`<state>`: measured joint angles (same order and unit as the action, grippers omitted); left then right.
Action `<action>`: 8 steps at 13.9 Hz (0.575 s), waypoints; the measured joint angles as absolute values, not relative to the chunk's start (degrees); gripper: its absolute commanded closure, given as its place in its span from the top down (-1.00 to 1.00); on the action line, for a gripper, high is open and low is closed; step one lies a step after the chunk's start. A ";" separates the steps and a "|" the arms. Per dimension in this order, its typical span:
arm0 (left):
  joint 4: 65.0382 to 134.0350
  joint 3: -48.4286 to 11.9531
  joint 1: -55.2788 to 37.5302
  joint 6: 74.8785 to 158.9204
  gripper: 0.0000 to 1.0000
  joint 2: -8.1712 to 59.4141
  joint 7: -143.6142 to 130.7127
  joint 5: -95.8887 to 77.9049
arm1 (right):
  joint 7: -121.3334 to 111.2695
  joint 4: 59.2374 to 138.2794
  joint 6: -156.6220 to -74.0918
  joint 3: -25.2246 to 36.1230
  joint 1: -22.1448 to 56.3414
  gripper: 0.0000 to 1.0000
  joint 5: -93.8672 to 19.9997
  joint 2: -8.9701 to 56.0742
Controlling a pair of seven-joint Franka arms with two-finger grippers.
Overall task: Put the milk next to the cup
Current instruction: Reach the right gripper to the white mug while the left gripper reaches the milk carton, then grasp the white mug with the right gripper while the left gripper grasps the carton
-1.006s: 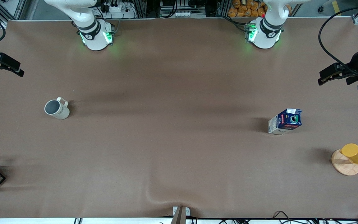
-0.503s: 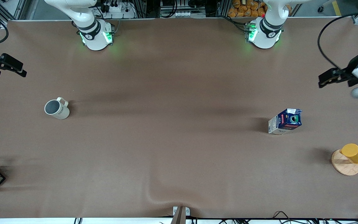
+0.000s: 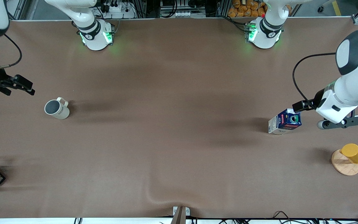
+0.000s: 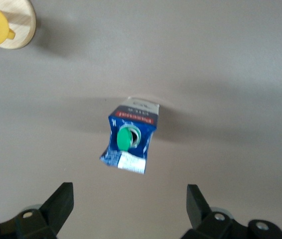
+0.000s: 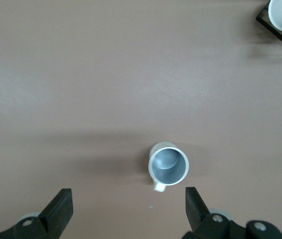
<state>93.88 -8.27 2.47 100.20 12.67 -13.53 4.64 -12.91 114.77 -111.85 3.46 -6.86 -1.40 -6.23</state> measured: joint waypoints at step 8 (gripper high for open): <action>105.42 -8.25 5.39 114.58 1.00 12.38 -7.35 4.64 | -18.07 125.98 -129.26 3.62 -11.64 1.00 -1.39 5.23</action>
